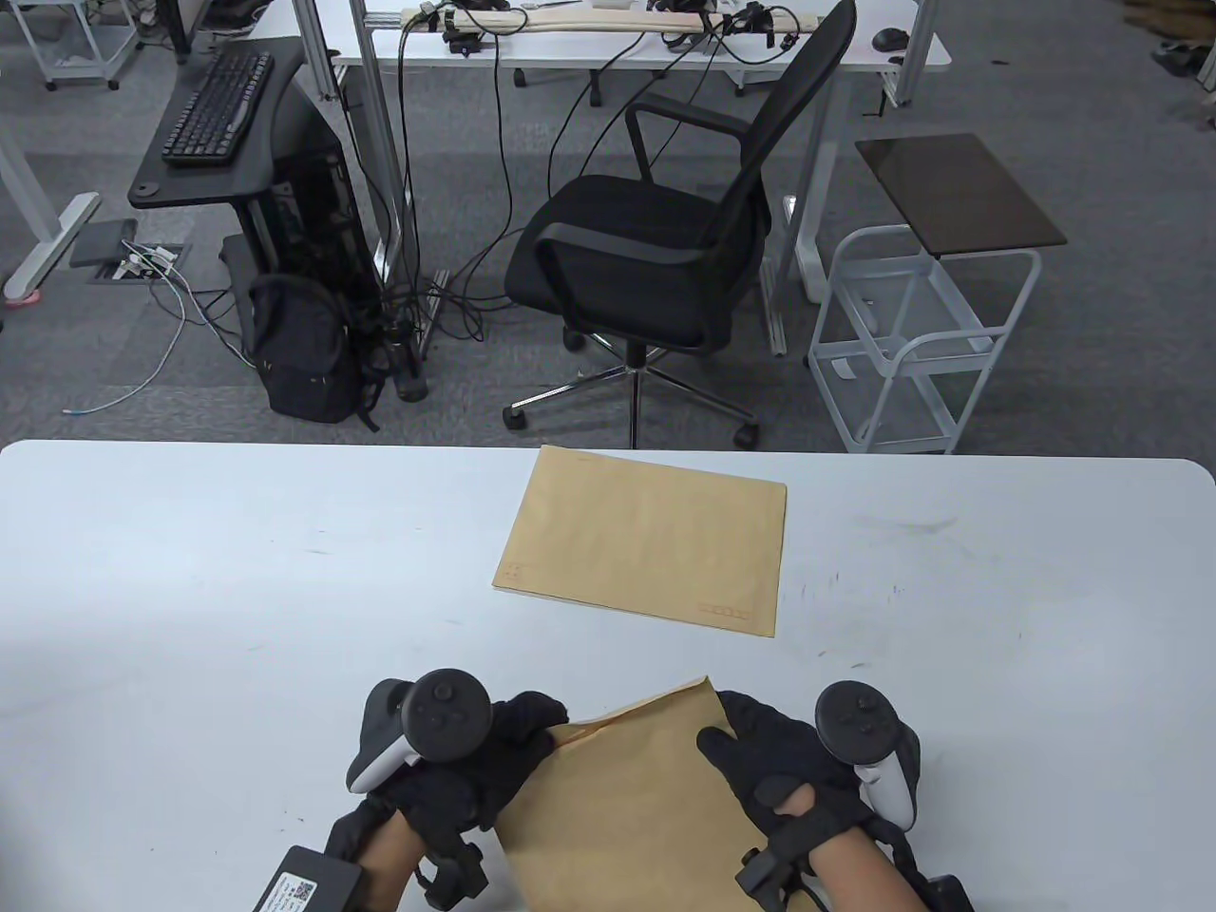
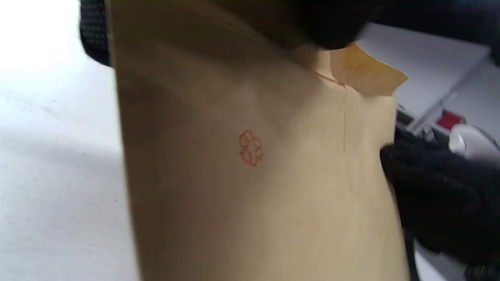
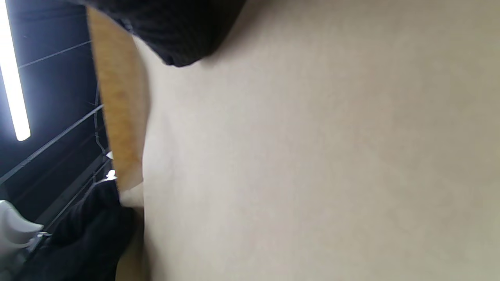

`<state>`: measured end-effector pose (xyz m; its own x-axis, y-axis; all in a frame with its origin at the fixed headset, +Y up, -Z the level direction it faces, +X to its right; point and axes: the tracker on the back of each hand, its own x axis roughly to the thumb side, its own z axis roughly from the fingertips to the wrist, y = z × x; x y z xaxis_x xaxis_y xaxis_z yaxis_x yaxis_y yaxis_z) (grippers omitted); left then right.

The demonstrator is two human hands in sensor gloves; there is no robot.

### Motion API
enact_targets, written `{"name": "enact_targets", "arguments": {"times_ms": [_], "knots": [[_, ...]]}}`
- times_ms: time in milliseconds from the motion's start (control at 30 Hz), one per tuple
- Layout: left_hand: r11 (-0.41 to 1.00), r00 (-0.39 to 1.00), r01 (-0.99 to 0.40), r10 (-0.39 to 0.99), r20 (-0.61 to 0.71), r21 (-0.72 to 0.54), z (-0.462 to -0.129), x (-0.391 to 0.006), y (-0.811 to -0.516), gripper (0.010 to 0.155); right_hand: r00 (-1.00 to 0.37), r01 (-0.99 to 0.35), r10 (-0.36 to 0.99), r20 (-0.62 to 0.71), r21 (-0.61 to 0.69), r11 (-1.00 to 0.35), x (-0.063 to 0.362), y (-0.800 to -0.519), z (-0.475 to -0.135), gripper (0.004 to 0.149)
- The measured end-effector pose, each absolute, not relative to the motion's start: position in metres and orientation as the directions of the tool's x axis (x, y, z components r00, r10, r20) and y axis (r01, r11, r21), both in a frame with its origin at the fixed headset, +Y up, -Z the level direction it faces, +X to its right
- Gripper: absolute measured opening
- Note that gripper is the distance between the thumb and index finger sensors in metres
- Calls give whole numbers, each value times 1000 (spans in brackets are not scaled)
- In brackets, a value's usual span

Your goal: Stuff flat paper into A4 envelope

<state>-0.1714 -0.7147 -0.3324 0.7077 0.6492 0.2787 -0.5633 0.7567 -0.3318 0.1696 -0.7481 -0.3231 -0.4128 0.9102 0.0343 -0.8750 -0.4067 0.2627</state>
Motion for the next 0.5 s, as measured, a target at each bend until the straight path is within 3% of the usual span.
{"name": "enact_targets", "arguments": {"times_ms": [67,167,200,333,500], "knots": [[598,628,-715,777,42,-362,-337,-185,-717,68,-384,-881,921,67,272,-387,171,-745,-323,42],[302,416,-856,885,-211,-419,-342,-200,-724,62,-345,-877,932,111,316,-362,172,-741,-322,41],[289,425,-839,877,-224,-462,-342,-202,-725,59,-344,-875,932,118,320,-364,171,-740,-321,41],[306,483,-663,872,-77,-683,-344,-194,-729,61,-344,-881,926,155,287,-375,173,-735,-320,40],[399,553,-560,833,31,-726,-338,-177,-728,63,-303,-905,943,138,268,-330,180,-735,-321,40]]}}
